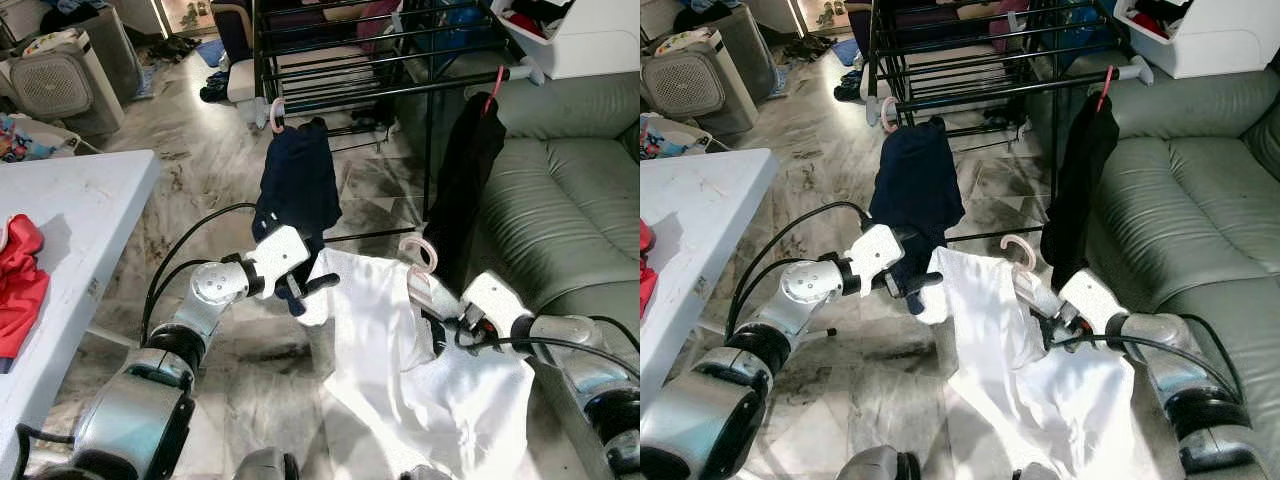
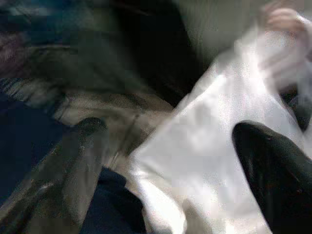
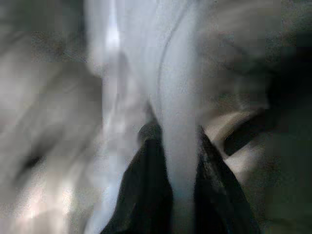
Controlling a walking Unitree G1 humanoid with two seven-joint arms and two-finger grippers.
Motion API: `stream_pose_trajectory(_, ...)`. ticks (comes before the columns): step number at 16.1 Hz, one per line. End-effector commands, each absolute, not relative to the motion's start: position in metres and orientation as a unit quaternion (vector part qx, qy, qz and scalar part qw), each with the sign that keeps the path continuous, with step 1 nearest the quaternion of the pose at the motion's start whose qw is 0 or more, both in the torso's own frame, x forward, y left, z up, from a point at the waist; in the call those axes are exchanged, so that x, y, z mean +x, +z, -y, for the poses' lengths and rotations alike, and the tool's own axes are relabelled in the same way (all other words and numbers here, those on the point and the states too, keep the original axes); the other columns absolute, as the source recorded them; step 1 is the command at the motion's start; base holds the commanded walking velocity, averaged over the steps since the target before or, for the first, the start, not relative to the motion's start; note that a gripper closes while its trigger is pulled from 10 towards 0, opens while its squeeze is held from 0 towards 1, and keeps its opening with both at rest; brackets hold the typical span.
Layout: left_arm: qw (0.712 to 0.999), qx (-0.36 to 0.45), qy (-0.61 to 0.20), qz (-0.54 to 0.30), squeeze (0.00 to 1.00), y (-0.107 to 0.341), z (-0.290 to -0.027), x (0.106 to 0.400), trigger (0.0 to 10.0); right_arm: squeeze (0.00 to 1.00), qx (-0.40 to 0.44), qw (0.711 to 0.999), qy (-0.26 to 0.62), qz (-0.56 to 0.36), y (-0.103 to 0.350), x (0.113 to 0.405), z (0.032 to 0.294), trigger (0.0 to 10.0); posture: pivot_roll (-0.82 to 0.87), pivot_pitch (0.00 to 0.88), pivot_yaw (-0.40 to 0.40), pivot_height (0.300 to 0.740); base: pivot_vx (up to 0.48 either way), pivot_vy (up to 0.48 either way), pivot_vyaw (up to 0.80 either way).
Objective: Hang hanger
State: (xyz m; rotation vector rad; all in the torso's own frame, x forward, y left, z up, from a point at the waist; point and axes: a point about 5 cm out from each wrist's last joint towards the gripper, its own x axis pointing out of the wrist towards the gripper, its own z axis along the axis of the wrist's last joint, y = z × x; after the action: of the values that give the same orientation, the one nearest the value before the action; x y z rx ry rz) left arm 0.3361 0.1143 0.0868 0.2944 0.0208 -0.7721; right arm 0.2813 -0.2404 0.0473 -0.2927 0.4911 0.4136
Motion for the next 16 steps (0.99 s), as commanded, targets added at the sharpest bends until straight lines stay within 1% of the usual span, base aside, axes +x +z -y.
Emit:
stream_pose_trajectory(1, 0.967, 0.037, -0.246, -0.047, 1.00, 0.068, -0.139, 0.330, 10.0, 0.00, -0.039, 0.990, 0.005, -0.138, 0.063, 0.288, 0.232, 10.0, -0.09, 0.000, 0.090, 0.740, 0.000, 0.000, 0.00)
stream_pose_trajectory(2, 0.972, 0.019, -0.228, -0.052, 1.00, 0.064, -0.141, 0.328, 10.0, 0.00, -0.038, 0.990, -0.031, -0.131, 0.062, 0.287, 0.232, 10.0, -0.09, 0.000, 0.090, 0.740, 0.000, 0.000, 0.00)
stream_pose_trajectory(4, 0.974, 0.019, -0.222, -0.049, 1.00, 0.065, -0.142, 0.330, 10.0, 0.00, -0.016, 0.992, -0.023, -0.121, 0.062, 0.289, 0.225, 10.0, -0.09, 0.000, 0.080, 0.740, 0.000, 0.000, 0.00)
stream_pose_trajectory(6, 0.978, 0.010, -0.202, -0.050, 1.00, 0.067, -0.146, 0.330, 10.0, 0.00, -0.022, 0.992, -0.035, -0.120, 0.063, 0.290, 0.220, 10.0, -0.09, 0.000, 0.073, 0.740, 0.000, 0.000, 0.00)
stream_pose_trajectory(8, 0.984, 0.008, -0.175, -0.043, 1.00, 0.068, -0.151, 0.329, 10.0, 0.00, -0.051, 0.990, -0.029, -0.126, 0.062, 0.287, 0.215, 10.0, -0.07, 0.000, 0.059, 0.740, 0.000, 0.000, 0.00)
stream_pose_trajectory(9, 0.987, 0.003, -0.156, -0.044, 1.00, 0.068, -0.154, 0.328, 10.0, 0.00, -0.045, 0.989, -0.033, -0.135, 0.059, 0.285, 0.213, 10.0, -0.07, 0.000, 0.059, 0.740, 0.000, 0.000, 0.00)
stream_pose_trajectory(10, 0.989, -0.006, -0.140, -0.049, 0.00, 0.066, -0.159, 0.327, 10.0, 0.00, -0.038, 0.989, -0.020, -0.143, 0.055, 0.284, 0.209, 10.0, -0.07, 0.000, 0.059, 0.740, 0.000, 0.000, 0.00)
stream_pose_trajectory(13, 0.989, -0.010, -0.135, -0.055, 0.00, 0.062, -0.161, 0.322, 10.0, 0.00, -0.057, 0.986, 0.004, -0.156, 0.050, 0.280, 0.200, 10.0, -0.06, 0.000, 0.061, 0.740, 0.000, 0.000, 0.00)
stream_pose_trajectory(14, 0.990, -0.011, -0.133, -0.053, 0.00, 0.063, -0.158, 0.321, 10.0, 0.00, -0.050, 0.986, 0.001, -0.157, 0.048, 0.279, 0.198, 10.0, -0.06, 0.000, 0.057, 0.740, 0.000, 0.000, 0.00)
stream_pose_trajectory(16, 0.990, -0.020, -0.129, -0.051, 0.00, 0.063, -0.155, 0.322, 10.0, 0.00, -0.054, 0.986, 0.002, -0.158, 0.047, 0.279, 0.198, 10.0, -0.07, 0.000, 0.056, 0.740, 0.150, 0.000, 0.63)
